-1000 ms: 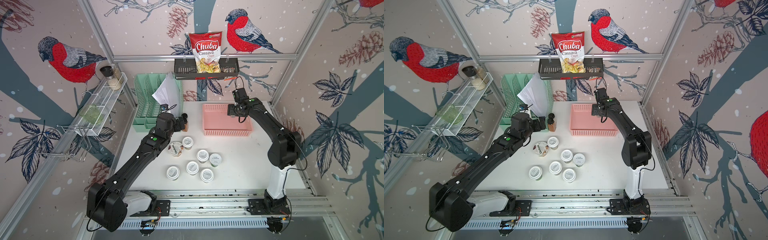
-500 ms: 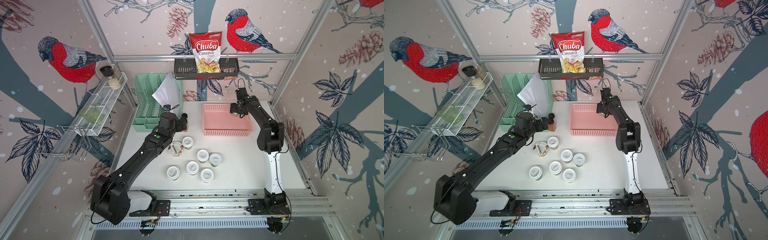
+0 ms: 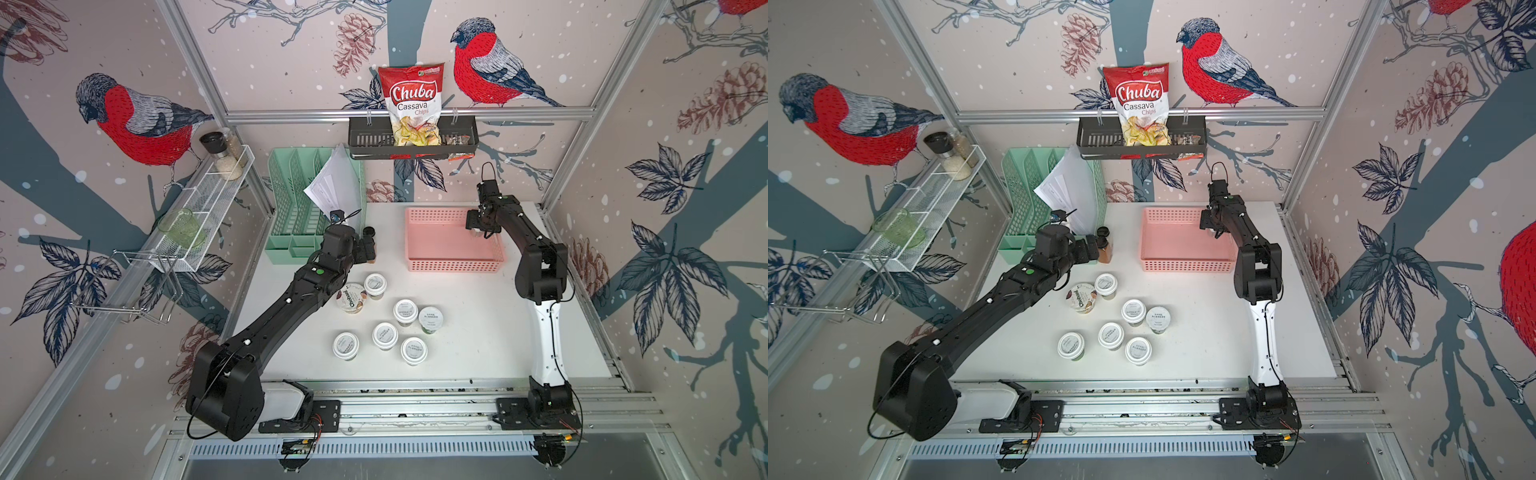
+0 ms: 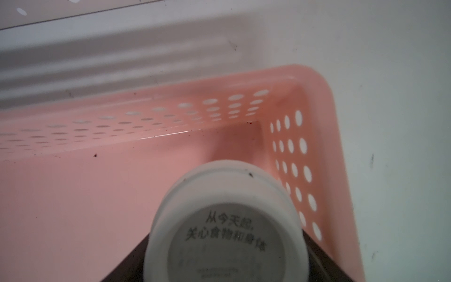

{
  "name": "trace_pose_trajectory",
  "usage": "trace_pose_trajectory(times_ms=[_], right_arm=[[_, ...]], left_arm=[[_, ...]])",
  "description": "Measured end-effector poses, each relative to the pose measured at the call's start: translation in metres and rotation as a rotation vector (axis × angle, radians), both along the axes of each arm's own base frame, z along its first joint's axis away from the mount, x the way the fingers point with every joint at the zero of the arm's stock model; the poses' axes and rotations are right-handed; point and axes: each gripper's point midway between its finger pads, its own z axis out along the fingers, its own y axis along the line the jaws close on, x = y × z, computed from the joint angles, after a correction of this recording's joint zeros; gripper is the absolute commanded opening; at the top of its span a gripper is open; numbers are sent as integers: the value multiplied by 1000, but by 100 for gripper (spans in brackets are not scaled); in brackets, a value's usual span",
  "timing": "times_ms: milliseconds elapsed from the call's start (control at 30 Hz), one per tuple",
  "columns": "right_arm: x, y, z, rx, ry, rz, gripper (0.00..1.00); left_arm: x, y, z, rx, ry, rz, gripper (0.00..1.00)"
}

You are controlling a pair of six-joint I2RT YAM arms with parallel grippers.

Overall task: Put the yogurt in the basket
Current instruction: Place the yogurt in the basket.

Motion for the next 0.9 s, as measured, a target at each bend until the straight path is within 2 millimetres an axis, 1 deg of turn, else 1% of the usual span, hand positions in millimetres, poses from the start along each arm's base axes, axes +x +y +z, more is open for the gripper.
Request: trace_pose_trajectory(times_ms=[233, 533, 700, 900], right_arm=[[15, -2, 2, -6, -32, 6, 79], [14, -1, -12, -9, -10, 8, 81], [15, -1, -13, -10, -8, 8, 87], [17, -3, -9, -10, -19, 7, 97]], left_arm=[[1, 1, 0, 2, -4, 6, 97], [2, 2, 0, 6, -5, 12, 97], [3, 1, -4, 10, 4, 12, 97], [4, 4, -2, 17, -2, 27, 97]])
